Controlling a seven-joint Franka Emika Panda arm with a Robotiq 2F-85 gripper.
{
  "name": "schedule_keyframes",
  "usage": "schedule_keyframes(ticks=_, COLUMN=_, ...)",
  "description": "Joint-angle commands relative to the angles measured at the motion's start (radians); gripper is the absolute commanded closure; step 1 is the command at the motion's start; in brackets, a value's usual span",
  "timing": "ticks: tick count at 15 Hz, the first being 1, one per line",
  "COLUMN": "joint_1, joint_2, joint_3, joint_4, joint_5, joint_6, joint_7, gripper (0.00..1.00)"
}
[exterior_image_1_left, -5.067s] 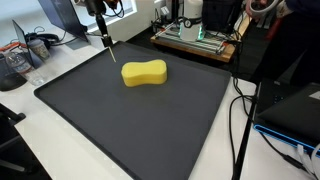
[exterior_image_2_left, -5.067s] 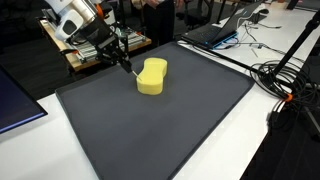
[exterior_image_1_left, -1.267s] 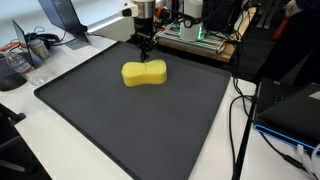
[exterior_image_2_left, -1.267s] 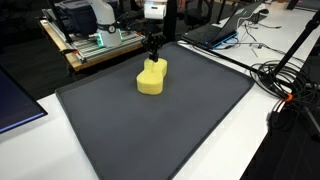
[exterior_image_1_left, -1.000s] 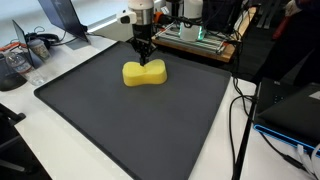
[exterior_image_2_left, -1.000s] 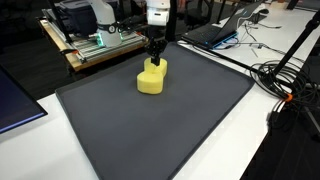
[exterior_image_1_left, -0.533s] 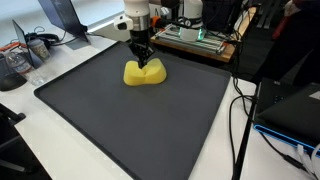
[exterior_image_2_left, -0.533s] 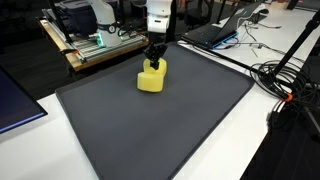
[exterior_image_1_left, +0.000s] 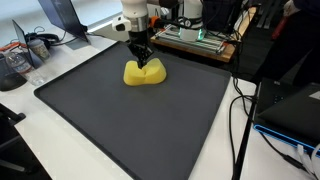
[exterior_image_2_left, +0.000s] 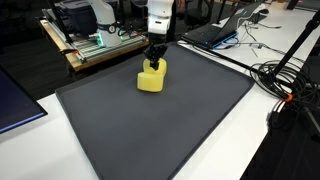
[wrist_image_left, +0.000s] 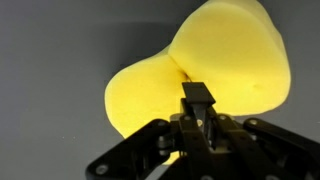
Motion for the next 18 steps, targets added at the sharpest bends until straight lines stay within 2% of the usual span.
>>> schedule_keyframes(ticks=1, joint_1=-0.007, joint_2=0.033, joint_3=-0.022, joint_4=-0.016, joint_5=0.032, joint_6=-0.016, joint_7=-0.027, gripper=0.97)
schedule_keyframes(ticks=18, joint_1=-0.048, joint_2=-0.224, joint_3=-0.062, joint_4=-0.105, joint_5=0.148, joint_6=-0.066, joint_7=-0.072, gripper=0.97)
